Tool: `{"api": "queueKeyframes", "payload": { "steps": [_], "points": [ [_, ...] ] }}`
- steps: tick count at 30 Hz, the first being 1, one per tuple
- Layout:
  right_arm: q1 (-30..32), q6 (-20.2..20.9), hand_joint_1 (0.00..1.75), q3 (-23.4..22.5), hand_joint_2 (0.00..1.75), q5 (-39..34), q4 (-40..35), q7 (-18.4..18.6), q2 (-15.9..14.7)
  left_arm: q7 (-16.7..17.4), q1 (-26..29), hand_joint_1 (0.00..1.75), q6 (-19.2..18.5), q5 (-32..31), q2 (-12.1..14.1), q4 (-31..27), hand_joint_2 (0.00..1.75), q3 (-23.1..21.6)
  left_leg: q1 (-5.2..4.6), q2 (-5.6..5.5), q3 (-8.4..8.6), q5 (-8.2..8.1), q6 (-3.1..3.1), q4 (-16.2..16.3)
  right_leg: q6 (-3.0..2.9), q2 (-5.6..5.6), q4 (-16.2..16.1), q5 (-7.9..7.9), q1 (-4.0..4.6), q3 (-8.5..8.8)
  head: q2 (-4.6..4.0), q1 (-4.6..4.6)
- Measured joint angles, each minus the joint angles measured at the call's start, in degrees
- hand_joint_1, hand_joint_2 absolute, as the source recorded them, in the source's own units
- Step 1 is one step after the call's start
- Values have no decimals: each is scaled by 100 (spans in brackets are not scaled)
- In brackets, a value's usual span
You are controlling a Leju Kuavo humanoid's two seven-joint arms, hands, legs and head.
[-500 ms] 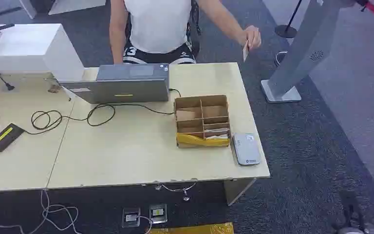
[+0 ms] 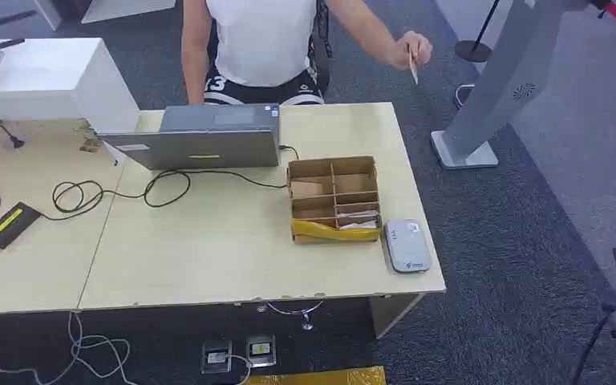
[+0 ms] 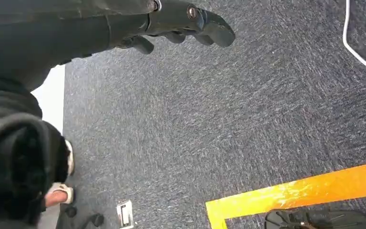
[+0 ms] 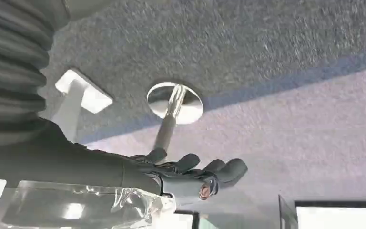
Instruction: Pass the card to the sensor for recognition and then transmit it.
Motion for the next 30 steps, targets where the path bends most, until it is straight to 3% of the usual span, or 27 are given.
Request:
{"api": "queueKeyframes", "payload": {
  "steps": [7,12,16,24,30],
  "points": [
    [-337,-66,0,485,175,0,61,144,-122,-2,0,0,0,-83,-9,0,0,0,-3,8,-4,0,0,0,1,4,1,0,-6,-4,0,-2],
    [-1312,90,0,1363,175,7,64,494,-297,-13,3,0,0,-203,-2,0,0,0,-6,7,-4,9,2,0,7,3,3,6,-9,-4,0,-2],
    [-2223,155,0,2211,175,9,64,560,-341,-13,3,0,2,-280,7,0,0,0,-7,4,-5,11,1,0,6,1,7,6,-9,-4,0,0],
    [-3303,-15,0,3681,175,9,64,472,-134,-28,2,0,0,-424,9,-7,0,-7,-3,-4,-5,11,1,0,6,1,7,5,-4,-4,0,-2],
    [-3526,-284,0,4284,175,9,64,282,15,-28,1,0,2,-498,7,-7,0,-28,-3,-4,-6,11,1,0,6,1,7,5,-4,-3,0,-2]
  ]
}}
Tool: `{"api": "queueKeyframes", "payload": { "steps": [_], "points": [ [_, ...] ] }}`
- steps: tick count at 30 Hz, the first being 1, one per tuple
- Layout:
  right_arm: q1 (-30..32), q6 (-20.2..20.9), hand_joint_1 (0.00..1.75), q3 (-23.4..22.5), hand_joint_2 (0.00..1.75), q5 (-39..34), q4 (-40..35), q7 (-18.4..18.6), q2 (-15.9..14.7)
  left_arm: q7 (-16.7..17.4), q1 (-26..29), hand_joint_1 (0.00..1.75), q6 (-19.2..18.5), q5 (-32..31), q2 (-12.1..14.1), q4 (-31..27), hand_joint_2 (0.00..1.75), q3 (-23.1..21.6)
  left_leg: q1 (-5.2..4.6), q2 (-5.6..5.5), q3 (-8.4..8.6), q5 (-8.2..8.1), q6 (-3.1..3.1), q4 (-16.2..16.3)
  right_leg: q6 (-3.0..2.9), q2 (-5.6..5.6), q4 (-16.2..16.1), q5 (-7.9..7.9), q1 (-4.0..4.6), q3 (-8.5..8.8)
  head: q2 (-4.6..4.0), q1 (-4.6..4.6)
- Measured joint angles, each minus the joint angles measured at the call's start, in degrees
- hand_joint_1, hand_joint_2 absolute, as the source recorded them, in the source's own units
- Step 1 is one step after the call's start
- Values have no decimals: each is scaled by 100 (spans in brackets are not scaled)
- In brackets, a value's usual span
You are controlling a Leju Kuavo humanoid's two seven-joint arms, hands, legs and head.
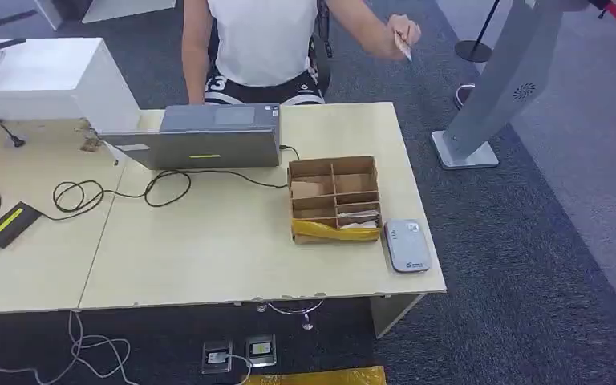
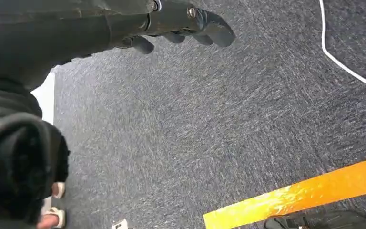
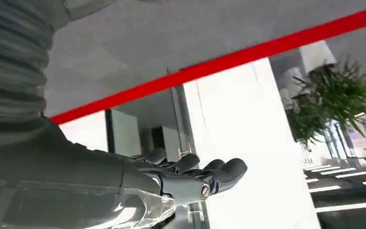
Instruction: Pass the card to the sensor for recognition and then transmit it.
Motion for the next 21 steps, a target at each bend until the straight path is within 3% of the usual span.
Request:
{"api": "queueKeyframes", "payload": {
  "steps": [9,10,12,13,15,16,17,18,19,21],
  "points": [
    [135,-793,0,700,175,0,0,-540,519,0,-26,0,-4,-70,-7,-9,0,-31,8,6,3,2,-5,-1,0,2,1,0,9,0,0,2],
    [200,-784,0,761,175,-9,-2,-586,597,0,-30,0,-4,-70,-4,-13,0,-46,9,4,4,2,-5,-1,0,2,1,0,10,0,0,0],
    [522,-329,0,868,175,-258,-77,-529,675,0,-46,0,-4,-72,-2,-13,0,-55,20,2,31,3,-7,7,-5,5,-12,-3,27,4,0,-7],
    [920,188,0,953,175,-596,-226,-250,616,0,-45,0,-4,-72,-2,-13,0,-57,41,-3,65,0,-7,8,-5,2,-42,-3,51,47,0,-15],
    [1781,1895,0,1439,175,-2116,-929,1049,206,0,-44,0,-7,-72,-2,-13,0,-103,68,-95,75,-5,2,11,1,-84,-76,-9,81,142,0,0],
    [2151,2523,0,1767,175,-2778,-1390,1716,-67,0,-38,0,-9,-81,-2,-13,0,-112,47,-139,22,4,10,9,3,-136,-57,-11,46,127,0,50],
    [2392,2892,0,2160,175,-3195,-2052,2200,-298,0,-5,0,-11,-92,-2,-13,0,-122,12,-125,-38,13,19,6,8,-118,-27,-8,7,66,0,83],
    [2537,2832,0,2418,175,-3203,-2800,2224,-363,6,22,0,-15,-107,-2,-13,0,-138,-17,-64,-103,12,18,3,16,-49,3,2,-27,0,0,85],
    [2603,2537,0,2670,175,-3100,-3621,2147,-380,13,42,0,-18,-120,11,-7,0,-144,-36,68,-142,-17,3,2,14,82,6,11,-45,-47,0,79],
    [2691,1962,0,3262,175,-2924,-4962,1993,-341,33,-25,0,-26,-129,48,2,0,-153,-33,196,-73,-69,6,-9,8,203,7,9,-35,-43,0,20]
  ]
}}
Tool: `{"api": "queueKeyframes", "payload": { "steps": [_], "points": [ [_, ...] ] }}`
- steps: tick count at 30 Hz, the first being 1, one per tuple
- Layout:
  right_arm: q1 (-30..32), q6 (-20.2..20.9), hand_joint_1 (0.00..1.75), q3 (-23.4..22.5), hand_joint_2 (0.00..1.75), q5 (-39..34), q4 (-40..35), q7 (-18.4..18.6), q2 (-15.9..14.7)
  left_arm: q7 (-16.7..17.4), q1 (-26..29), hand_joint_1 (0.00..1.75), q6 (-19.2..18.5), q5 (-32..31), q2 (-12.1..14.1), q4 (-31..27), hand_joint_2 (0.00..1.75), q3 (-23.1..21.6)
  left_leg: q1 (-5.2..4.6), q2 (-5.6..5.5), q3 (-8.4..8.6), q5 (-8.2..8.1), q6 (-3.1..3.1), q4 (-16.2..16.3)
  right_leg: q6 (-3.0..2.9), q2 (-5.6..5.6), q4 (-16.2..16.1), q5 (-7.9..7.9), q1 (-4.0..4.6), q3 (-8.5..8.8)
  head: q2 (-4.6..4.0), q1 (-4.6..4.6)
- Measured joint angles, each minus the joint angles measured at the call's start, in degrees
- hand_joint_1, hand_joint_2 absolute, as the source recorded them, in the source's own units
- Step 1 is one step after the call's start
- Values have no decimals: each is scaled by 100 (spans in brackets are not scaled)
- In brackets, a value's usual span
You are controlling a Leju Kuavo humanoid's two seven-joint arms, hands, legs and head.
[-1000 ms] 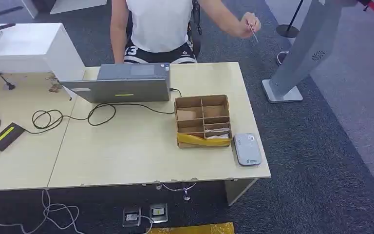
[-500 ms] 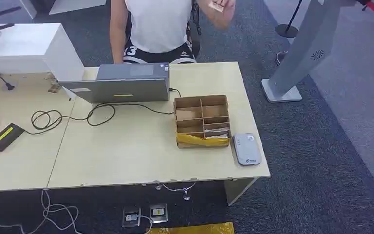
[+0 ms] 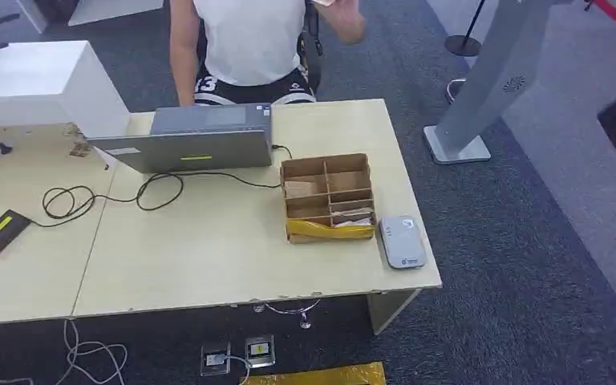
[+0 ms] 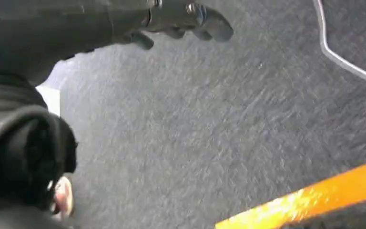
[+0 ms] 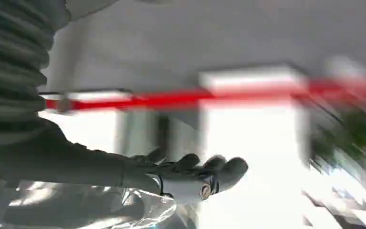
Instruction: Pass the card to the sensor for recognition and then transmit it.
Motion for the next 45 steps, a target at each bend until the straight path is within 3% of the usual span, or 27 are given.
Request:
{"api": "queueKeyframes", "payload": {
  "steps": [2,5,9,17,27,41,45],
  "points": [
    [39,-91,0,350,175,100,-519,-72,7,13,-86,0,-7,-9,-4,-4,0,-22,24,-5,32,5,-7,1,-5,-10,-4,-3,27,31,0,-22],
    [218,-128,0,1036,175,280,-1361,-164,46,31,-162,0,-13,-52,-18,-18,0,-46,40,-114,30,39,-13,2,-16,-122,-4,-15,46,57,0,-11],
    [291,-86,0,1704,175,478,-2326,-225,142,77,-147,0,-37,-68,-26,-20,0,-92,56,-181,79,63,-26,2,-22,-181,-2,-17,59,38,0,-20],
    [356,-10,0,2408,175,533,-3154,-247,238,83,-142,0,-41,-68,-22,-17,0,-116,59,-200,72,67,-31,3,-27,-203,-3,-18,61,38,0,-20],
    [326,-10,0,2838,175,524,-3427,-387,341,94,-148,0,-118,-133,-15,-17,0,-138,60,-198,74,69,-33,3,-27,-204,-2,-14,62,40,0,-20],
    [-165,-412,0,3271,175,-202,-2724,-701,1180,313,-321,0,-302,-404,-15,-20,0,-275,64,-201,71,71,-36,2,-28,-204,-1,-14,67,40,0,-17],
    [-180,-447,0,3315,175,-258,-2603,-712,1261,323,-322,0,-299,-415,-15,-20,0,-275,64,-201,71,72,-36,2,-28,-204,-1,-15,67,40,0,-20]
  ]
}}
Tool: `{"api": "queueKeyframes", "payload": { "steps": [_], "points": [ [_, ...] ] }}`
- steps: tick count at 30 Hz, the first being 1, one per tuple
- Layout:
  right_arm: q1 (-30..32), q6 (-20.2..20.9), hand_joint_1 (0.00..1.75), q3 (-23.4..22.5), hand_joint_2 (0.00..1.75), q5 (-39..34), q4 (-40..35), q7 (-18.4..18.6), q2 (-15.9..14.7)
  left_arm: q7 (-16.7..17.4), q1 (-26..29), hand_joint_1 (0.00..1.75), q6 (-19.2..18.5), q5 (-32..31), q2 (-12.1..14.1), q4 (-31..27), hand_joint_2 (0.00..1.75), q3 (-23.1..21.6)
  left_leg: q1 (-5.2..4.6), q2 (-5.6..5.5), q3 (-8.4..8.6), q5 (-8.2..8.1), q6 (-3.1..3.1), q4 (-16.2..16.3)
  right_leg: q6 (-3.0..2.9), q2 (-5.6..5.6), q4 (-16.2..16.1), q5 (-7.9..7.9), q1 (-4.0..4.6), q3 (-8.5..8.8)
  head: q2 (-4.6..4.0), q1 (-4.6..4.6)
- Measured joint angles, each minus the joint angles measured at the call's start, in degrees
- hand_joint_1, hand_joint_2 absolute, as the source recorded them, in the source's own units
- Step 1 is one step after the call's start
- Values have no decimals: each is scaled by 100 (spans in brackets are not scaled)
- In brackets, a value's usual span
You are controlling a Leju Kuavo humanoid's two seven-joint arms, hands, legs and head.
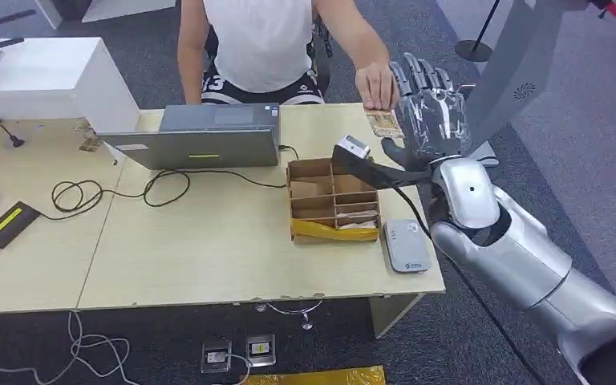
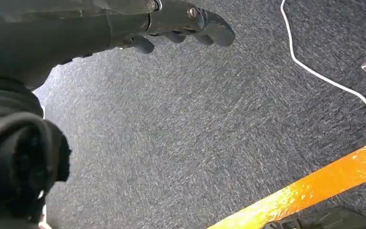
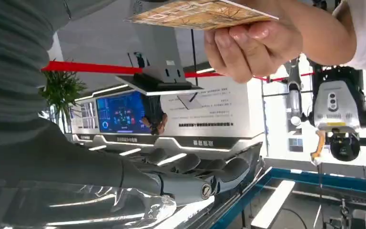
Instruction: Pass the card to the sensor for recognition and then transmit it.
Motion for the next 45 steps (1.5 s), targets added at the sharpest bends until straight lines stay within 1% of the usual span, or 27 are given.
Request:
{"api": "queueKeyframes", "payload": {
  "steps": [4,6,7,8,9,13,20,42,45],
  "points": [
    [0,0,0,0,175,-4,6,-2,4,0,0,0,0,0,0,0,0,0,0,0,0,0,0,0,0,0,0,0,0,0,0,2],
    [-10,-42,0,48,175,-39,157,-9,105,13,0,0,4,-4,0,0,0,-2,0,0,0,0,0,0,0,0,0,0,0,-1,0,2],
    [-31,-63,47,103,175,-103,336,-48,210,24,4,0,13,-2,0,0,0,-2,0,0,0,0,0,0,0,0,0,0,0,-1,0,0],
    [-35,-90,169,118,175,-166,424,-76,267,24,9,0,20,11,0,0,0,-2,0,2,0,0,0,0,0,-1,0,0,0,-1,0,0],
    [-36,-101,175,122,175,-188,450,-85,293,26,9,0,26,22,-2,0,0,-2,0,3,1,0,0,0,0,0,0,0,0,-1,0,0],
    [-36,-168,175,133,175,-253,555,-138,382,20,18,0,53,42,-15,0,0,-2,0,2,1,0,0,0,0,0,0,0,0,-1,0,0],
    [-36,-253,175,168,175,-315,638,-157,439,0,37,0,72,52,-20,0,0,-2,0,3,1,0,-1,0,0,0,0,0,0,-1,0,2],
    [-10,-282,175,179,175,-409,749,-125,441,-2,48,0,77,2,-31,0,0,-2,0,5,5,0,-1,1,0,1,-1,0,0,-2,0,2],
    [11,-354,175,175,175,-450,749,-96,435,-2,49,0,85,-2,-31,0,0,-2,0,5,8,0,-1,1,0,1,-1,0,0,-2,0,0]
  ]
}}
